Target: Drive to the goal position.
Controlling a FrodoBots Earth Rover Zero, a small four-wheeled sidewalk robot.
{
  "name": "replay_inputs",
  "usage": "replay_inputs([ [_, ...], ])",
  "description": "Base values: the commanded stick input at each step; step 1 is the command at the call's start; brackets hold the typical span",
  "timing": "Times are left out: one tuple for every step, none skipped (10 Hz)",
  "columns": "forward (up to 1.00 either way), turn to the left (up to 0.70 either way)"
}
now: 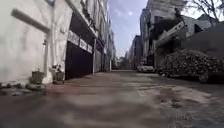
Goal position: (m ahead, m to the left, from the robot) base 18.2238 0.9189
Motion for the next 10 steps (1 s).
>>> replay_inputs([
  [1.00, 0.06],
  [1.00, 0.06],
  [1.00, 0.06],
  [1.00, 0.06],
  [1.00, -0.26],
  [1.00, -0.34],
  [1.00, -0.34],
  [1.00, -0.34],
  [1.00, -0.34],
  [1.00, -0.34],
])
